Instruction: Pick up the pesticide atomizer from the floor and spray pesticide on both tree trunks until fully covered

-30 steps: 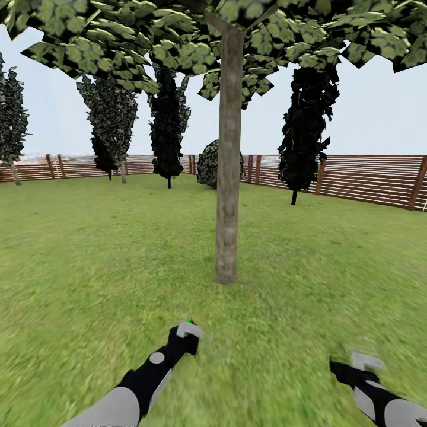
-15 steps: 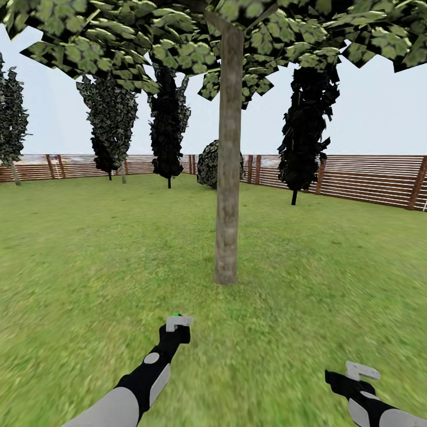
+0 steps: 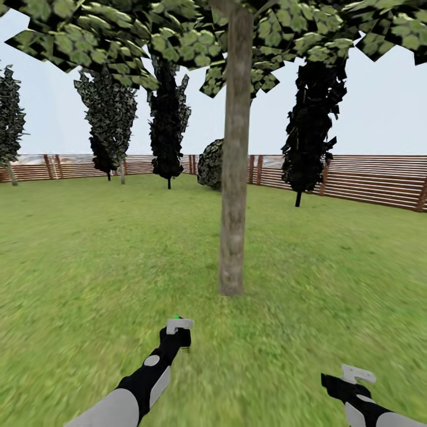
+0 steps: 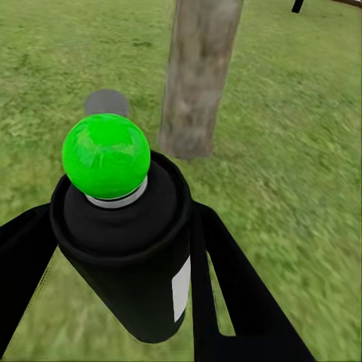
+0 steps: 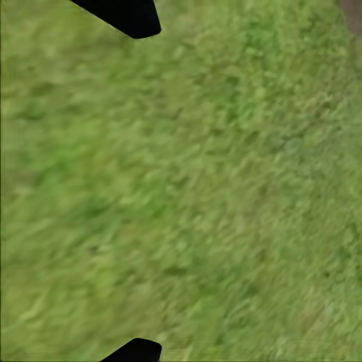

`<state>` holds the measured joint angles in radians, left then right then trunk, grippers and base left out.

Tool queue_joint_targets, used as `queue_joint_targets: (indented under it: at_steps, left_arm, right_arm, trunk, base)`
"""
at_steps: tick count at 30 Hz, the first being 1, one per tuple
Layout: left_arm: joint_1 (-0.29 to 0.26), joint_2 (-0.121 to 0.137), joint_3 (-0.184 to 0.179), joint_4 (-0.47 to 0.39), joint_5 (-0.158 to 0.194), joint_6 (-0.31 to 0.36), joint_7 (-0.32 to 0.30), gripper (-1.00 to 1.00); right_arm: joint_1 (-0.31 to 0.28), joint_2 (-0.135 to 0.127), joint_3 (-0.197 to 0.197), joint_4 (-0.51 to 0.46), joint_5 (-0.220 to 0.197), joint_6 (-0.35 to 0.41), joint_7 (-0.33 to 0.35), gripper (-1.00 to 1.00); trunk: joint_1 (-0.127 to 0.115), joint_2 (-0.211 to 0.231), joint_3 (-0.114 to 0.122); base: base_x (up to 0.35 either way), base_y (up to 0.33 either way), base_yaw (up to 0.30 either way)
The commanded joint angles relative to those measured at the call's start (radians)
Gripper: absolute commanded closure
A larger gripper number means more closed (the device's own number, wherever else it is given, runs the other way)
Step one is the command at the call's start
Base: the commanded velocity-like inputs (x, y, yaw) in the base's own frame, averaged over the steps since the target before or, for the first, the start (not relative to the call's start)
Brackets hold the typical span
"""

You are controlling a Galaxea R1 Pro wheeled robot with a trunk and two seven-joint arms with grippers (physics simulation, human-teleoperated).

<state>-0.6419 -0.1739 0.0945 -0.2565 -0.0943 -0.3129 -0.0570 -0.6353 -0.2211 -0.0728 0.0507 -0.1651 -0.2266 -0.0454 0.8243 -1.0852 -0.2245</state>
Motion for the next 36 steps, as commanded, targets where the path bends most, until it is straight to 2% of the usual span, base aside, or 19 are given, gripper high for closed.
queue_joint_targets:
  at_steps: [1,8,13,19,33,36]
  left_arm:
    - [-0.001,-0.001,0.008,0.001,-0.01,-0.003,-0.004,1.0]
    - [-0.001,-0.001,0.004,0.02,-0.012,-0.003,-0.004,1.0]
    - [-0.001,-0.001,-0.049,0.035,-0.013,-0.003,-0.004,1.0]
    - [-0.001,-0.001,-0.076,0.038,-0.012,-0.002,-0.004,1.0]
    - [-0.001,-0.001,-0.079,0.039,-0.013,-0.003,-0.004,1.0]
    - [-0.001,-0.001,-0.079,0.039,-0.013,-0.003,-0.004,1.0]
  right_arm:
    - [-0.002,0.0,-0.007,0.004,-0.001,-0.008,0.001,-1.0]
    - [-0.001,0.007,-0.007,0.005,-0.001,-0.008,0.001,-1.0]
    - [-0.001,0.009,-0.007,0.005,-0.001,-0.008,0.001,-1.0]
    - [-0.001,0.009,-0.007,0.004,-0.001,-0.008,0.001,-1.0]
    - [-0.001,0.009,-0.007,0.004,-0.001,-0.008,0.001,-1.0]
    - [-0.001,0.009,-0.007,0.005,-0.001,-0.008,0.001,-1.0]
  trunk:
    - [0.001,-0.001,-0.001]
    - [0.001,-0.001,-0.001]
    - [0.001,-0.001,-0.001]
    - [0.001,-0.001,-0.001]
    - [0.001,-0.001,-0.001]
    - [0.001,-0.001,-0.001]
  base:
    - [0.691,0.214,0.0]
    - [0.697,0.098,0.0]
    - [0.666,-0.149,0.0]
    - [0.517,-0.464,0.0]
    - [0.441,-0.558,0.0]
    - [0.218,-0.282,0.0]
